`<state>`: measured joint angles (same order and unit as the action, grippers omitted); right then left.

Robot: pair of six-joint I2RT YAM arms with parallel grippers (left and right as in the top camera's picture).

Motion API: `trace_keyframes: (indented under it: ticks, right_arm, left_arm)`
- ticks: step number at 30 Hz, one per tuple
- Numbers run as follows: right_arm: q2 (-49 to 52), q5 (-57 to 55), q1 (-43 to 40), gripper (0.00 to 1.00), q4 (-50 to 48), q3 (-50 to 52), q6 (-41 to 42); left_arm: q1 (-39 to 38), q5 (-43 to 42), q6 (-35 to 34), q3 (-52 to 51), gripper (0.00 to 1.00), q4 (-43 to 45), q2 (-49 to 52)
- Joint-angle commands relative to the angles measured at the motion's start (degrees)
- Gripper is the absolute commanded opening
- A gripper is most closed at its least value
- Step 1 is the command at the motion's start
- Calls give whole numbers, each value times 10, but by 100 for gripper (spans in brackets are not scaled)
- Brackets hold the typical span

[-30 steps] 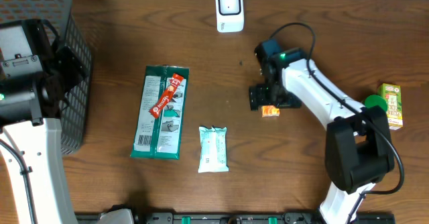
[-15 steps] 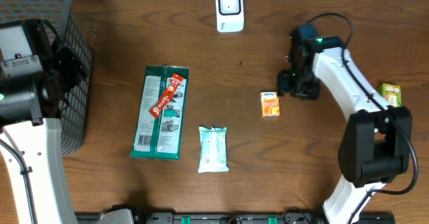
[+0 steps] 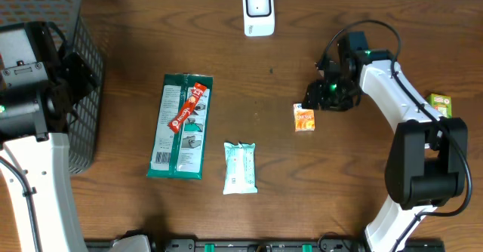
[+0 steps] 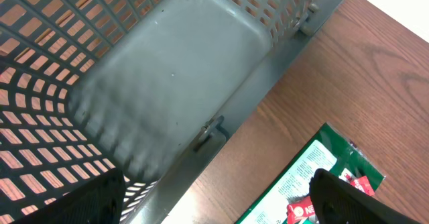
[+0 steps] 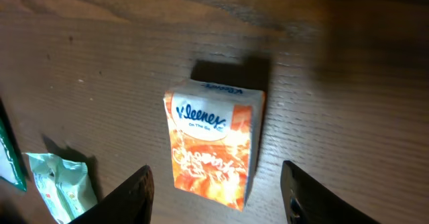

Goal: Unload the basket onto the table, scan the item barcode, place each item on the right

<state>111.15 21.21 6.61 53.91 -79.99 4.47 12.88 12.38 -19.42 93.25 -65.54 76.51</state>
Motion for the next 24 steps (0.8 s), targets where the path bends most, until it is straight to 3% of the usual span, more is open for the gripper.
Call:
trace_keyframes:
  ticks: [1,14,18,24]
  right_arm:
    - [-2,27,-2,55,-16,24,-20]
    - [-2,27,-1,58,-42,61,-20]
    - [-2,26,-1,43,-42,61,-20]
    - [-2,-4,-1,42,-52,75,-17]
  left_arm:
    - [2,7,5,4,88,0,2]
    - [2,7,5,4,88,0,2]
    - [2,7,5,4,88,0,2]
    - [2,7,5,4,88,0,2]
